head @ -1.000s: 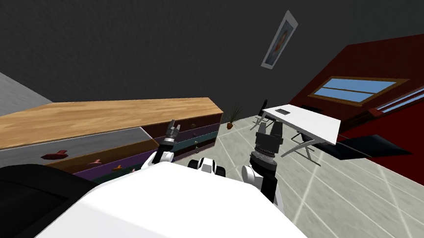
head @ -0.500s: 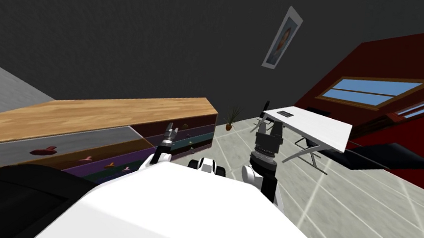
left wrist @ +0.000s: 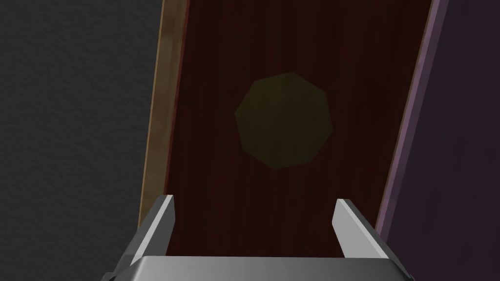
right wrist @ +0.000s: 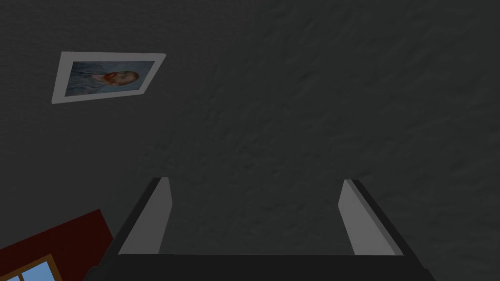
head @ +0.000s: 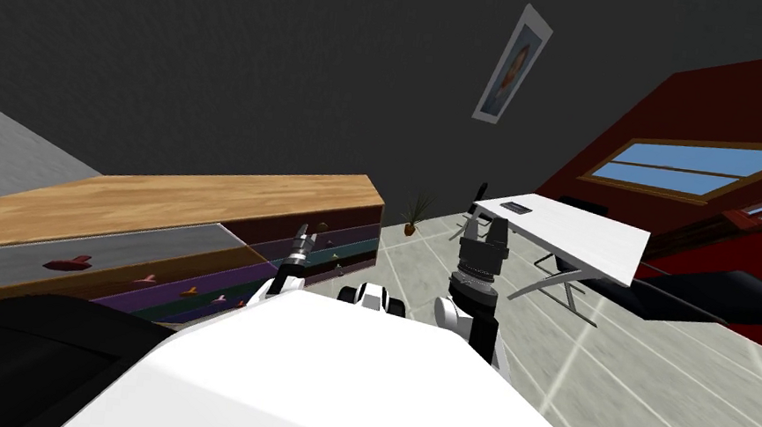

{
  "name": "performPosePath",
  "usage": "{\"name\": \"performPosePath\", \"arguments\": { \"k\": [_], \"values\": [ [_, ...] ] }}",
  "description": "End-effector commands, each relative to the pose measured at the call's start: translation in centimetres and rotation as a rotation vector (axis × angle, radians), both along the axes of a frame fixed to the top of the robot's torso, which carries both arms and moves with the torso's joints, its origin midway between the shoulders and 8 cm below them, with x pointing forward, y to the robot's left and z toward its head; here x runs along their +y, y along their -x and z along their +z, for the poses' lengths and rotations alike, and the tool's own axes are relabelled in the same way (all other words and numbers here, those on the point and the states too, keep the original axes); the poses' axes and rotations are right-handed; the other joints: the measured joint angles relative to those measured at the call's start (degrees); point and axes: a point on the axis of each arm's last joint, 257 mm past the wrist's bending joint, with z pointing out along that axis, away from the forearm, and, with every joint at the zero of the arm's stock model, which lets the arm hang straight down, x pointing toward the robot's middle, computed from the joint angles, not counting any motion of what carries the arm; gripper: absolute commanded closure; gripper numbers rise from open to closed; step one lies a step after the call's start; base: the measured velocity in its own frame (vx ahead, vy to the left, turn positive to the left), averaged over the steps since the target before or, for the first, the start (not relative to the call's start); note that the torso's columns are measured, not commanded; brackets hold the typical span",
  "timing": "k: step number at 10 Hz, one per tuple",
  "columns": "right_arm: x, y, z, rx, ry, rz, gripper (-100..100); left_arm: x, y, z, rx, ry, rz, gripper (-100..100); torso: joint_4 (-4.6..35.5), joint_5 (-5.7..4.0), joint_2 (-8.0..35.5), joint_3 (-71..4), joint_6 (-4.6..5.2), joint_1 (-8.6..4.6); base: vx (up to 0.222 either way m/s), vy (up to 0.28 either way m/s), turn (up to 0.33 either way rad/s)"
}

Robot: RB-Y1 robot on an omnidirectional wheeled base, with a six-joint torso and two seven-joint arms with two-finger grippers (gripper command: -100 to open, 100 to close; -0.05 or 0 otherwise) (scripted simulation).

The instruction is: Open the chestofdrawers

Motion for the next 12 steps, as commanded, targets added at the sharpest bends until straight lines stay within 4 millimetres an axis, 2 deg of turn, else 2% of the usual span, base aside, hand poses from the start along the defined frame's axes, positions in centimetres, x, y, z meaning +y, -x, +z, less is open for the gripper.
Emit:
{"name": "performPosePath", "arguments": {
  "k": [1, 2, 3, 4, 5, 6, 12],
  "values": [
    [0.0, 0.0, 0.0, 0.000, 0.000, 0.000, 0, 1.7, 0.3, -1.9, 0.038, 0.021, 0.025, -100, -0.02, 0.02, -0.04, -0.04, 0.00, 0.10, 0.073, -0.142, 0.047],
    [0.0, 0.0, 0.0, 0.000, 0.000, 0.000, 0, 2.4, 0.5, -2.6, 0.055, 0.029, 0.036, -100, -0.01, 0.05, -0.01, -0.01, 0.00, 0.16, 0.058, -0.158, 0.078],
    [0.0, 0.0, 0.0, 0.000, 0.000, 0.000, 0, 2.0, 0.4, -2.0, 0.045, 0.023, 0.029, -100, 0.02, 0.04, 0.09, 0.05, -0.02, 0.13, 0.023, -0.076, 0.025],
    [0.0, 0.0, 0.0, 0.000, 0.000, 0.000, 0, 2.8, 0.1, -1.2, 0.047, 0.022, 0.033, -100, 0.05, 0.09, 0.20, 0.12, 0.01, 0.37, 0.078, -0.026, -0.026],
    [0.0, 0.0, 0.0, 0.000, 0.000, 0.000, 0, 2.5, 0.3, -1.6, 0.044, 0.021, 0.031, -100, 0.02, 0.12, 0.02, 0.02, 0.00, 0.43, 0.050, -0.012, -0.005],
    [0.0, 0.0, 0.0, 0.000, 0.000, 0.000, 0, 2.5, 0.3, -1.6, 0.045, 0.022, 0.031, 100, 0.01, 0.10, 0.08, 0.03, -0.01, 0.33, 0.008, -0.001, 0.006],
    [0.0, 0.0, 0.0, 0.000, 0.000, 0.000, 0, 2.5, 0.9, -0.9, 0.043, 0.017, 0.023, 100, 0.05, 0.00, 0.22, 0.12, 0.02, 0.03, -0.124, -0.085, 0.018]
  ]
}}
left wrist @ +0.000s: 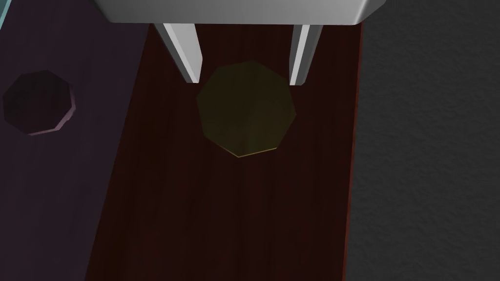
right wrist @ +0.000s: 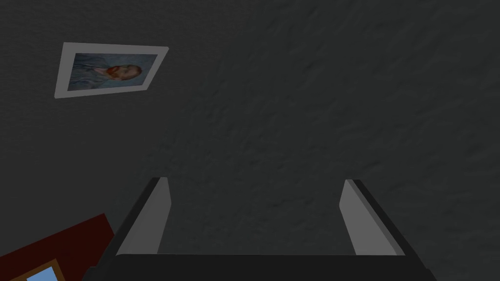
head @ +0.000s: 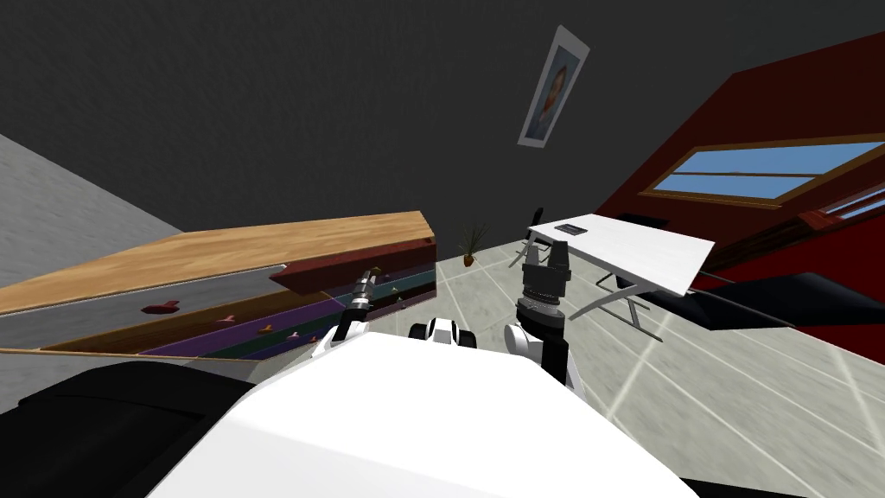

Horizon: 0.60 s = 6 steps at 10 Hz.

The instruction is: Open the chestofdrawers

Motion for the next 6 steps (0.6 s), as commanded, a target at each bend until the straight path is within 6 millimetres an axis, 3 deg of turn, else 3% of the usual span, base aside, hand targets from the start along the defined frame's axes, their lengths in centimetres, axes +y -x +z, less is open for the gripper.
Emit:
{"name": "performPosePath", "arguments": {
  "k": [1, 4, 6],
  "values": [
    [0.00, 0.00, -0.01, 0.000, 0.000, 0.000, 0, -0.24, 0.45, -0.21, 0.007, 0.002, -0.005, 100, 0.03, -0.06, -0.31, -0.19, -0.02, 0.19, -0.125, -0.080, 0.020],
    [0.00, 0.00, 0.00, 0.000, 0.000, 0.000, 0, -0.55, 0.93, -0.04, 0.006, 0.000, -0.012, 100, -0.02, 0.02, 0.02, 0.02, 0.04, -0.05, -0.187, -0.117, 0.029],
    [-0.01, 0.00, -0.01, 0.000, 0.000, 0.000, 0, -0.71, 1.37, -0.36, 0.014, 0.002, -0.014, 100, 0.02, -0.07, -0.41, -0.26, 0.02, 0.19, -0.098, -0.046, 0.013]
  ]
}}
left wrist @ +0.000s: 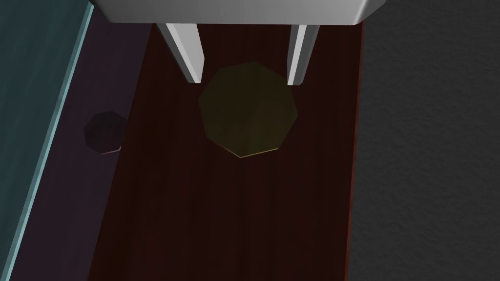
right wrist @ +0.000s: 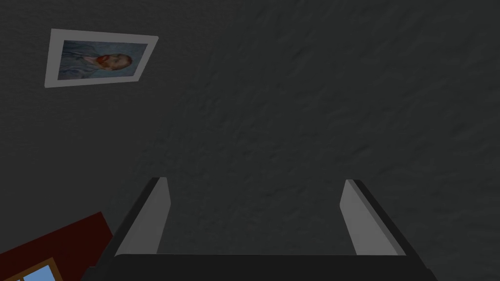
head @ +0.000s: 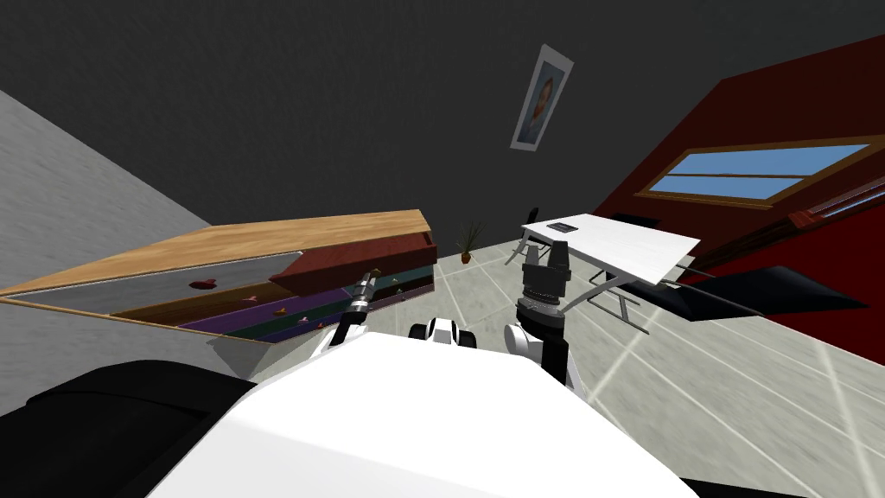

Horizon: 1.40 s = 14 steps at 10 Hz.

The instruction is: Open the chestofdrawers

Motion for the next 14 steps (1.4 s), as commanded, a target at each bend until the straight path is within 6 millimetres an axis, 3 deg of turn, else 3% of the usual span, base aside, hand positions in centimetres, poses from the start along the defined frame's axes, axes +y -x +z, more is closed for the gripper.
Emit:
{"name": "performPosePath", "arguments": {
  "k": [1, 6, 7, 14],
  "values": [
    [0.0, 0.0, 0.0, 0.000, 0.000, 0.000, 0, -0.3, 0.4, 0.2, -0.004, -0.001, -0.008, 100, -0.06, 0.07, 0.20, 0.10, -0.08, -0.05, -0.169, -0.100, 0.024],
    [0.0, 0.0, 0.0, 0.000, 0.000, 0.000, 0, -0.9, 1.3, 0.2, -0.004, -0.002, -0.018, 100, -0.05, 0.07, 0.24, 0.13, -0.02, -0.14, -0.146, -0.088, 0.025],
    [0.0, 0.0, 0.0, 0.000, 0.000, 0.000, 0, 0.0, 1.4, 1.2, -0.004, -0.002, -0.013, -100, -0.04, 0.09, 0.33, 0.22, 0.00, -0.21, -0.061, -0.061, 0.009],
    [0.0, 0.0, 0.0, 0.000, 0.000, 0.000, 0, 2.1, 2.0, 5.0, -0.004, -0.001, -0.014, -100, 0.18, -0.15, 0.54, 0.31, -0.06, -0.31, 0.020, -0.027, -0.001]
  ]
}}
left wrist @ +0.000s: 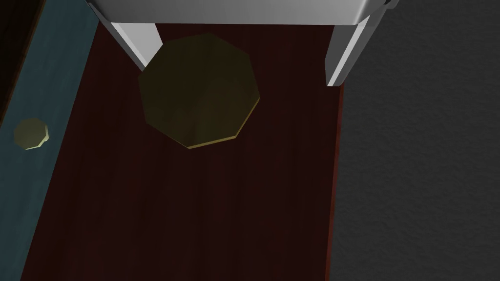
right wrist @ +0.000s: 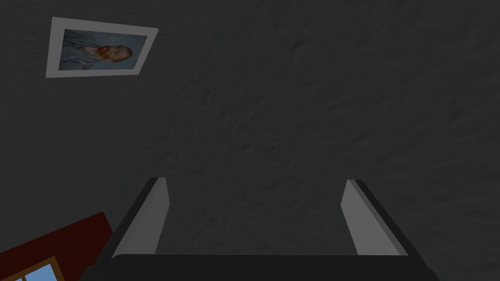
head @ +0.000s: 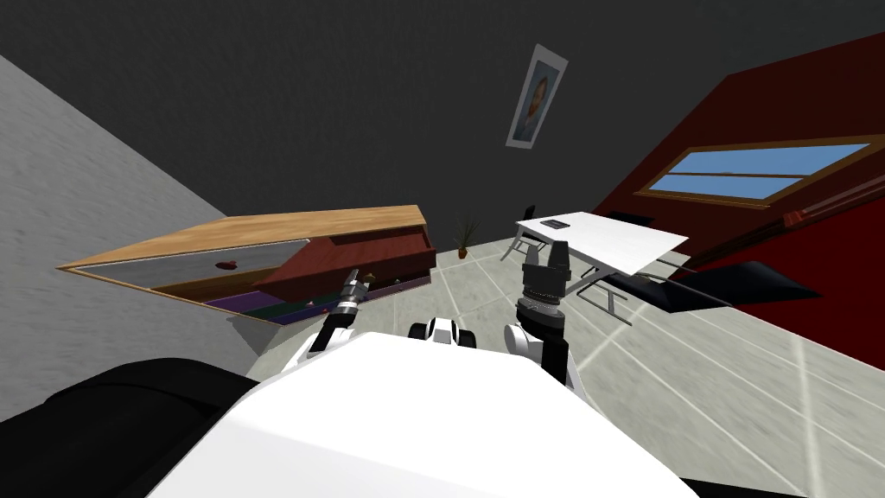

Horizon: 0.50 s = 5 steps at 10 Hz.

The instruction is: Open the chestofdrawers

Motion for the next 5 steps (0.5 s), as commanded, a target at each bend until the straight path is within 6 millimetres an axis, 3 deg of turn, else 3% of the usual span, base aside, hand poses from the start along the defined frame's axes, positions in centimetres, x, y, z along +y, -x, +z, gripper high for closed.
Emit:
{"name": "performPosePath", "arguments": {
  "k": [1, 3, 4, 5],
  "values": [
    [0.0, 0.0, 0.0, 0.000, 0.000, 0.000, 0, 0.4, 0.0, 1.5, -0.012, -0.003, -0.004, -100, 0.08, -0.11, 0.07, 0.01, -0.01, -0.12, 0.004, -0.020, -0.005],
    [0.0, 0.0, 0.0, 0.000, 0.000, 0.000, 0, 0.6, 0.0, 2.1, -0.011, -0.003, -0.005, -100, 0.19, -0.26, 0.18, 0.05, -0.05, -0.23, 0.002, -0.015, 0.001],
    [0.0, 0.0, 0.0, 0.000, 0.000, 0.000, 0, 0.6, 0.2, 0.8, 0.016, 0.007, 0.001, -100, 0.25, -0.33, 0.22, 0.05, -0.04, -0.30, 0.006, 0.000, -0.002],
    [0.0, 0.0, 0.0, 0.000, 0.000, 0.000, 0, 0.7, 0.3, 0.5, 0.024, 0.010, 0.003, 0, 0.13, -0.20, 0.16, 0.06, -0.02, -0.24, 0.000, 0.000, 0.000]
  ]
}}
